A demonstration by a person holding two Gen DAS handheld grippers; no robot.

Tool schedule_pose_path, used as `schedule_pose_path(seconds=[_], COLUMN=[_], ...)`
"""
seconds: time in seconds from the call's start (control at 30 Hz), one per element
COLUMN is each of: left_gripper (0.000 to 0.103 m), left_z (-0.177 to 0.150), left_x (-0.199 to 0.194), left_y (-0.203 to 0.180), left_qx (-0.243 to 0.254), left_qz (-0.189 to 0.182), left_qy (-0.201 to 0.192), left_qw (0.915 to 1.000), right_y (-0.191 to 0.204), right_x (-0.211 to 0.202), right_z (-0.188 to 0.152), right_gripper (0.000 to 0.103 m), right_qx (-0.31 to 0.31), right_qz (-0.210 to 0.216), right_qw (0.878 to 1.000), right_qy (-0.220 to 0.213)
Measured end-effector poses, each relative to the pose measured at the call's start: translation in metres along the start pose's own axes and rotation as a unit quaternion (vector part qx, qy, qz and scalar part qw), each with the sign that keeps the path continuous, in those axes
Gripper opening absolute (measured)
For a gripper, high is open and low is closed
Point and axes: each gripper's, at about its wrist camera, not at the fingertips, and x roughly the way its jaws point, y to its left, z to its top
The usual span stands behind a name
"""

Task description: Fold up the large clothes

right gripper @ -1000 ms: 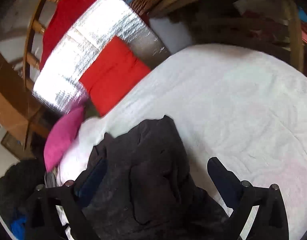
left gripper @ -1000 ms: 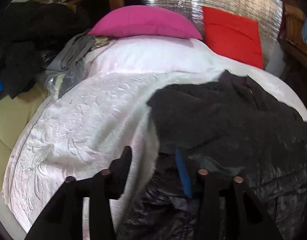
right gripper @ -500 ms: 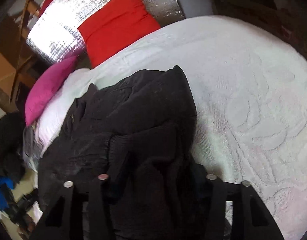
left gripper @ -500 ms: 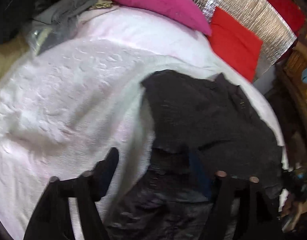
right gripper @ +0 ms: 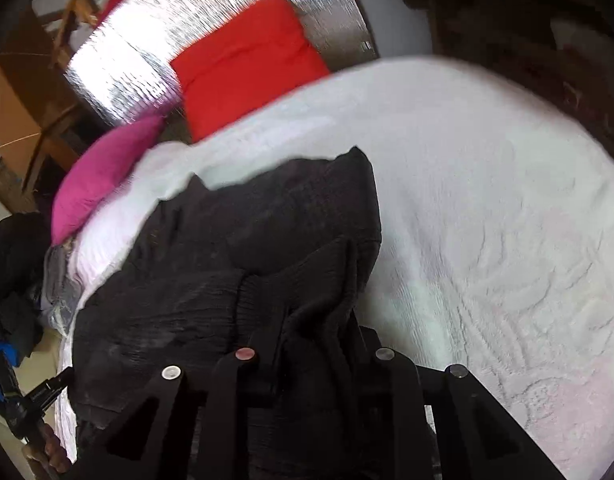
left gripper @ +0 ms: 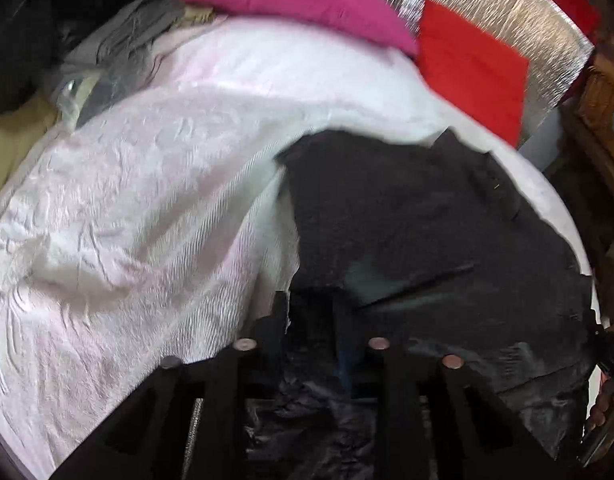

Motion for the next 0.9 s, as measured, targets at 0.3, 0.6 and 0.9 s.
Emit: schedule_pose_path(seconds=[0.3, 0.6, 0.9], left_gripper=[0.07, 0.052, 0.02], left_z=[0.008, 0.005, 0.009], left_x=[-0.012, 0.005, -0.013], left_y=[0.01, -0.006, -0.021], left_qx=[-0.048, -0.027, 0.005], left_qz=[-0.062, -0.082, -0.048], left_qy=[0.003, 0.009, -0.049], left_qw=[0.997, 0.9962, 0.9976], right_y=[-0.025, -0.035, 0.016], right_x=[-0.026, 0.015, -0.003], right_z=[0.006, 0.022, 0.029], right_gripper=[0.083, 0.075, 0.022], right_qx=[0.079, 0.112, 0.002], right_qz=[0.09, 0.121, 0.03], right_qw=[0.992, 0.986, 0.999], right_qy=[-0.034, -0.018, -0.044])
